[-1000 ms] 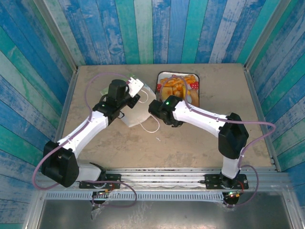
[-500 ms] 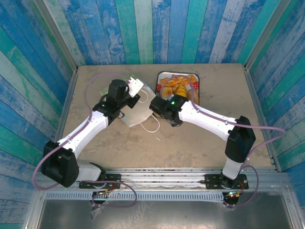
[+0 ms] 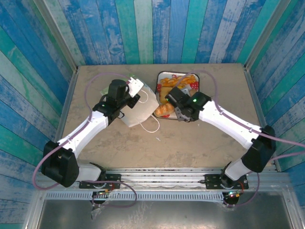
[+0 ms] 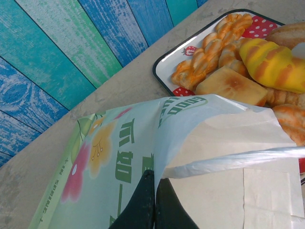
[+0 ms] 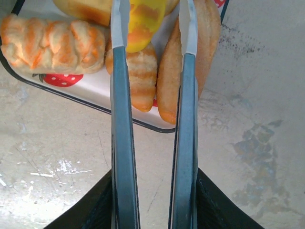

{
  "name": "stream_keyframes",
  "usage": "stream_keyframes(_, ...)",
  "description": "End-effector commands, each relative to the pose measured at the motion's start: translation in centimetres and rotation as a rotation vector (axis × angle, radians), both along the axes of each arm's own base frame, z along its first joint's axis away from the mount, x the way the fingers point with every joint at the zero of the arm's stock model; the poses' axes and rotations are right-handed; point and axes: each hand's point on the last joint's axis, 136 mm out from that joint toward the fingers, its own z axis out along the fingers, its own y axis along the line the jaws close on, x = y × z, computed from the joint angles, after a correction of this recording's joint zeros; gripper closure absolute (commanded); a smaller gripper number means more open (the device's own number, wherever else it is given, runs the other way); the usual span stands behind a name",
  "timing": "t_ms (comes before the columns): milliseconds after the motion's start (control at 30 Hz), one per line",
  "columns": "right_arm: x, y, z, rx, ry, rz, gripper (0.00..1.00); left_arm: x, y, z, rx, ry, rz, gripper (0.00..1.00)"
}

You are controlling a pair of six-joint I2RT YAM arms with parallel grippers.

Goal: Take the fake bread out of the paper bag

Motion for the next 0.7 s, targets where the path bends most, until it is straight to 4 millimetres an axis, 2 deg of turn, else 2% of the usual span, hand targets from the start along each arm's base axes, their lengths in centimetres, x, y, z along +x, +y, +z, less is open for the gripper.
stream_keyframes(0, 0.2, 0.4, 1.2, 0.165, -0.017, -0.022, 0.62, 0.2, -0.4, 1.7, -0.024, -0.035, -0.014, 1.0)
stream_keyframes(133, -0.6, 1.5, 2.5, 0.336, -0.005, 0.023, 0.64, 0.0, -0.4, 1.8, -0.023, -0.039, -0.016, 1.0)
stream_keyframes(333, -3.7, 5.7, 6.1, 0.652, 0.031, 0.189, 0.65, 0.2, -0.2, 1.8, -0.025, -0.051, -0.006, 1.0)
stream_keyframes(433, -5.4, 7.7, 7.2, 0.78, 0.054, 0.249, 0.65, 0.3, -0.1, 1.9, -0.026, -0.057, 0.004, 1.0)
stream_keyframes(567, -7.2, 10.2, 6.8, 0.843, 0.104, 0.303, 0.66, 0.2, 0.1, 2.2, -0.038, -0.086, 0.01, 1.0)
stream_keyframes(667, -7.9, 12.3, 5.3, 0.855, 0.157, 0.33, 0.67, 0.0, 0.2, 2.5, -0.051, -0.117, 0.013, 1.0)
